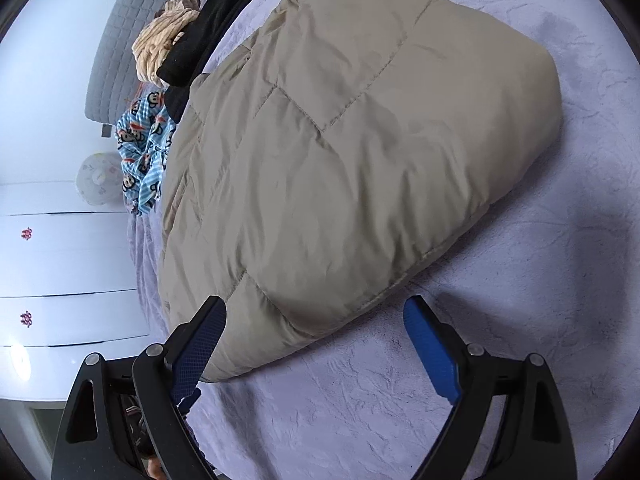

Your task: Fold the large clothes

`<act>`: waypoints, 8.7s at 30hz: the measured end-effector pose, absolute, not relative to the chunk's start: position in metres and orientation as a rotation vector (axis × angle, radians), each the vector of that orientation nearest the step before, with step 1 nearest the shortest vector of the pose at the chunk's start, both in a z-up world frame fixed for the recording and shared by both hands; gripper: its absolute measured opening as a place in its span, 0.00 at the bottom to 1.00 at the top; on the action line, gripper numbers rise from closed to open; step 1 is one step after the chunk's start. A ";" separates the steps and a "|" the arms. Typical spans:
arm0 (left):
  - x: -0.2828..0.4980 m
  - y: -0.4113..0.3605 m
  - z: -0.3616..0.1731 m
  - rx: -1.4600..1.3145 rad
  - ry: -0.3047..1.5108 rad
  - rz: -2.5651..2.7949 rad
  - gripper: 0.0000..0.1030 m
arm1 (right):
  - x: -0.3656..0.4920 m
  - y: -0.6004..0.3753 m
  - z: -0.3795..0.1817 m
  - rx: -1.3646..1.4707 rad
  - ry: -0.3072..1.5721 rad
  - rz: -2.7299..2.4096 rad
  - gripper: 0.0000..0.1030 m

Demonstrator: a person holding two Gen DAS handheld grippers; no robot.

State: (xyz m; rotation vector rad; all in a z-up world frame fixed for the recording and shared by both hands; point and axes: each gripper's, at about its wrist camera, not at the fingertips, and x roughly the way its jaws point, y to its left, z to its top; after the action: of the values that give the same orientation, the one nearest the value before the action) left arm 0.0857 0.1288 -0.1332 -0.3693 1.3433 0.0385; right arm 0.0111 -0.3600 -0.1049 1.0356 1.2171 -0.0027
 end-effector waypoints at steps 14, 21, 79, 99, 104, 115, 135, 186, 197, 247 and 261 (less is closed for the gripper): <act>0.083 0.140 -0.144 -0.597 1.317 -0.023 1.00 | 0.014 -0.379 -0.118 1.214 1.080 -0.061 0.90; 0.086 0.141 -0.145 -0.602 1.309 -0.031 1.00 | 0.033 -0.380 -0.117 1.285 1.023 -0.009 1.00; -0.042 0.189 -0.129 -0.503 1.334 -0.207 0.18 | -0.127 -0.336 -0.115 1.266 1.224 -0.088 0.25; -0.101 0.258 -0.130 -0.462 1.352 0.174 0.25 | -0.173 -0.354 -0.088 1.030 1.343 -0.150 0.43; -0.114 0.276 -0.117 -0.432 1.356 0.241 0.25 | -0.185 -0.350 -0.072 0.940 1.362 -0.131 0.43; -0.123 0.206 -0.053 -0.322 1.286 0.099 0.25 | -0.175 -0.307 -0.048 0.799 1.384 0.050 0.55; -0.148 0.158 -0.016 -0.203 1.218 0.075 0.99 | -0.184 -0.290 -0.026 0.672 1.353 0.136 0.70; 0.065 0.240 -0.190 -0.536 1.541 -0.640 0.99 | -0.087 -0.157 -0.035 0.622 1.506 0.085 1.00; 0.072 0.197 -0.192 -0.531 1.604 -0.885 0.29 | -0.071 -0.181 -0.034 0.606 1.448 0.022 1.00; 0.034 -0.246 -0.071 -0.031 1.607 -1.086 0.82 | -0.230 -0.321 0.012 0.968 0.999 -0.115 0.77; 0.082 -0.132 -0.006 0.240 1.057 -0.627 0.70 | -0.161 -0.305 0.027 0.616 1.025 -0.241 0.12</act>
State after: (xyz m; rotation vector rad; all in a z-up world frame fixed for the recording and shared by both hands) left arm 0.0818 -0.1320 -0.0058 0.2402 1.0566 -0.6267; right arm -0.1613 -0.3051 0.0266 0.6163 1.0247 -0.2411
